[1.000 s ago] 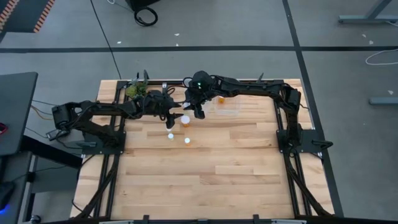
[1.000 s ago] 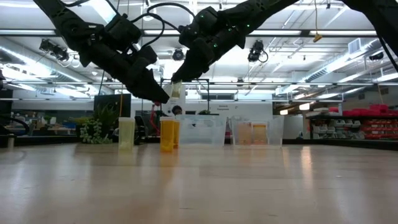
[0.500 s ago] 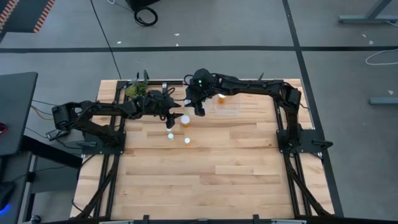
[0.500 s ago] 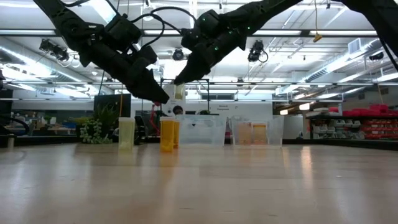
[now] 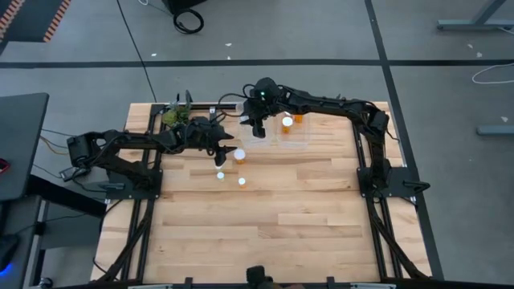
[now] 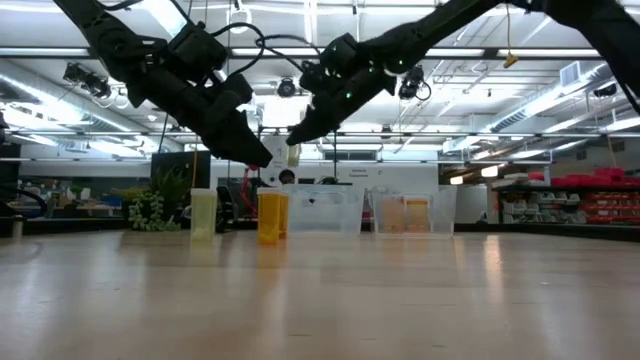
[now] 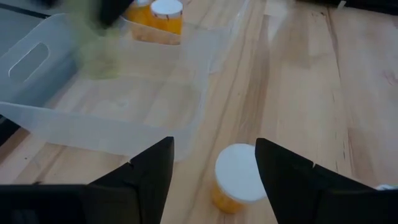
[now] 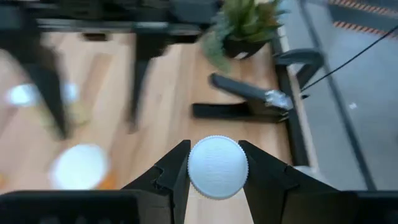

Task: Pick and place medicine bottles into bin by pill shape (circle, oval)
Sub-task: Put the bottom right small yellow pill into the left transparent bin

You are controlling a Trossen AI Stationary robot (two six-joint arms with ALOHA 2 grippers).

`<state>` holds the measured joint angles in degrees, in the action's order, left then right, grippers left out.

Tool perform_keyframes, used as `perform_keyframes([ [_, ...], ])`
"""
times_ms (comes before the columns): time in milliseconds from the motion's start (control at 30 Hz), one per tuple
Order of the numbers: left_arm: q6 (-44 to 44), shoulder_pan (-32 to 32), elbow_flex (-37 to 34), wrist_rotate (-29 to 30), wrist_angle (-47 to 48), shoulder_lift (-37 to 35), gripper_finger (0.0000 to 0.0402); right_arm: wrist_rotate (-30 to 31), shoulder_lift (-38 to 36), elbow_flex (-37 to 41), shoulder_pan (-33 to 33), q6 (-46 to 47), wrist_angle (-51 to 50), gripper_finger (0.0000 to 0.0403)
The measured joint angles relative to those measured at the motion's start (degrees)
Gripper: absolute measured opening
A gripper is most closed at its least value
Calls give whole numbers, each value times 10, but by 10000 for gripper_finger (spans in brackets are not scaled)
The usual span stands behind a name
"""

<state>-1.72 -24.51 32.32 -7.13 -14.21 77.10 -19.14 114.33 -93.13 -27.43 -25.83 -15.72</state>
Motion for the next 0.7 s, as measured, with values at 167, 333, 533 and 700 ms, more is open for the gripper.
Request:
perform_keyframes([
  [167, -2, 10, 0, 0, 3, 0, 234, 1, 20, 0, -24, -3, 9, 135],
  [333, -5, 16, 0, -1, -5, 0, 232, -1, 46, -1, -43, -10, 28, 135],
  [533, -8, 15, 0, 0, -9, 0, 231, -9, 66, -1, -64, -14, 44, 135],
  [700, -9, 9, 0, 0, -9, 0, 231, -17, 71, -1, -75, -13, 51, 135],
])
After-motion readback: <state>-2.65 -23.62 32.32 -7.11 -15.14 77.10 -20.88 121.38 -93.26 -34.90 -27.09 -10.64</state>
